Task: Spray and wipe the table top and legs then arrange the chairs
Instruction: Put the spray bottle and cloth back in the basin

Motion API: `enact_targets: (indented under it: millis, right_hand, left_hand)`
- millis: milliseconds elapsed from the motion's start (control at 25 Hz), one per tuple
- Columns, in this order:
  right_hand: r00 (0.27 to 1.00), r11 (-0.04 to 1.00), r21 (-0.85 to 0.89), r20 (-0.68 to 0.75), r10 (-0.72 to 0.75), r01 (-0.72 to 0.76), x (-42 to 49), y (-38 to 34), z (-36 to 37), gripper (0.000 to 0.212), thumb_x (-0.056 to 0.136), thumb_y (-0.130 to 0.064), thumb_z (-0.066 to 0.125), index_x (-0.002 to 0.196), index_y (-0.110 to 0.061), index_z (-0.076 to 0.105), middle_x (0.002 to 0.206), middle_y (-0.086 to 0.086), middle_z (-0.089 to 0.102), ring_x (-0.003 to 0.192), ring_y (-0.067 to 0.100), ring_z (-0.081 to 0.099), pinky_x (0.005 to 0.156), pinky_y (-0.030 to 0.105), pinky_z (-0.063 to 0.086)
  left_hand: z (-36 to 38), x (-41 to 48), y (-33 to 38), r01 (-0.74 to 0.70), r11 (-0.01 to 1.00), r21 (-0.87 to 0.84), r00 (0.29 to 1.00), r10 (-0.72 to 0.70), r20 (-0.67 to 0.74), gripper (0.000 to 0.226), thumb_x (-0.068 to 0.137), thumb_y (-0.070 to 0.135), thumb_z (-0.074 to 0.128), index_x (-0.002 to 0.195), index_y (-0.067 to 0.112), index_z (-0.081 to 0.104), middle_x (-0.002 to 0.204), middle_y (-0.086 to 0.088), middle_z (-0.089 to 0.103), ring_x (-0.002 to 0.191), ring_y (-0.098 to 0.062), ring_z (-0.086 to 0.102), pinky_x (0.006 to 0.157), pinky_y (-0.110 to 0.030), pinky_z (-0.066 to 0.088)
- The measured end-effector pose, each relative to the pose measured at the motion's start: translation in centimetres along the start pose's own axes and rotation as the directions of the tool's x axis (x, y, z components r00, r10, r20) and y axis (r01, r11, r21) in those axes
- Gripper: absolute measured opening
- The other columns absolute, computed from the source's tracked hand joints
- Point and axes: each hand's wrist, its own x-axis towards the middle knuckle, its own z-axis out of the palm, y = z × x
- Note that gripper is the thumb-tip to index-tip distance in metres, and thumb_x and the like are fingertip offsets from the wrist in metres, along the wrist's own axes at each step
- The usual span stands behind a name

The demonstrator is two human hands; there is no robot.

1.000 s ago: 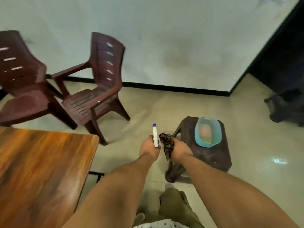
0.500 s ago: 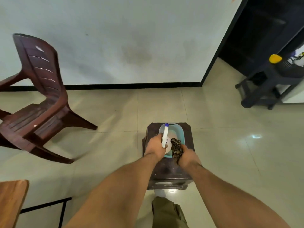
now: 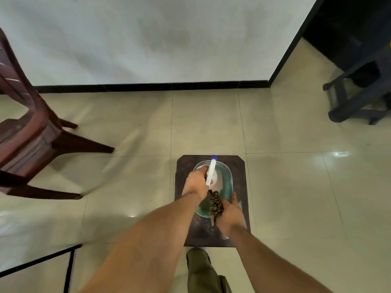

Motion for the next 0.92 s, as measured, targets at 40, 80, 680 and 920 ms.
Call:
enact_targets:
  millis: [40, 80, 680, 920]
  right_hand:
    - [1.0, 1.0, -0.019, 0.011, 0.008, -0.008, 0.5, -0.1, 0.1, 0.057, 0.097, -0.028, 0.056, 0.151, -0.038, 0.037, 0.168, 0.009, -0.004, 0.144, 0.038, 0.033, 0.116, 0.046, 0.037]
    - [1.0, 0.999, -0.032, 0.01, 0.014, -0.013, 1.0, -0.2, 0.1, 0.058, 0.098, -0.026, 0.056, 0.151, -0.038, 0.036, 0.167, 0.009, -0.01, 0.146, 0.038, 0.029, 0.117, 0.046, 0.037]
    - [0.998, 0.997, -0.041, -0.03, -0.059, 0.058, 1.5, -1.2, -1.0, 0.062, 0.095, -0.027, 0.062, 0.15, -0.038, 0.036, 0.168, 0.0, -0.004, 0.144, 0.033, 0.031, 0.105, 0.047, 0.048]
    - [0.998, 0.999, 0.012, -0.031, 0.052, -0.051, 1.6, -1.4, 0.3, 0.061, 0.096, -0.028, 0.058, 0.152, -0.028, 0.032, 0.168, 0.001, -0.005, 0.138, 0.039, 0.037, 0.103, 0.046, 0.048]
  left_hand:
    - [0.2, 0.8, -0.1, 0.004, 1.0, 0.007, 1.0, -0.004, -0.001, 0.022, 0.094, 0.009, 0.057, 0.103, 0.027, 0.065, 0.096, -0.003, 0.068, 0.092, -0.023, 0.067, 0.084, -0.041, 0.057]
    - [0.4, 1.3, -0.1, -0.001, 1.0, 0.024, 1.0, 0.002, -0.01, 0.019, 0.094, 0.009, 0.059, 0.103, 0.025, 0.065, 0.095, -0.002, 0.068, 0.089, -0.022, 0.065, 0.084, -0.041, 0.056]
    - [1.1, 3.7, -0.6, 0.026, 0.997, 0.078, 0.996, -0.019, -0.086, 0.021, 0.095, 0.009, 0.061, 0.111, 0.022, 0.068, 0.1, 0.001, 0.068, 0.092, -0.019, 0.063, 0.08, -0.031, 0.054]
    - [1.4, 3.6, -1.2, 0.021, 0.999, 0.045, 0.991, -0.015, -0.131, 0.02, 0.095, 0.013, 0.062, 0.111, 0.021, 0.071, 0.103, 0.0, 0.072, 0.095, -0.018, 0.066, 0.086, -0.038, 0.059]
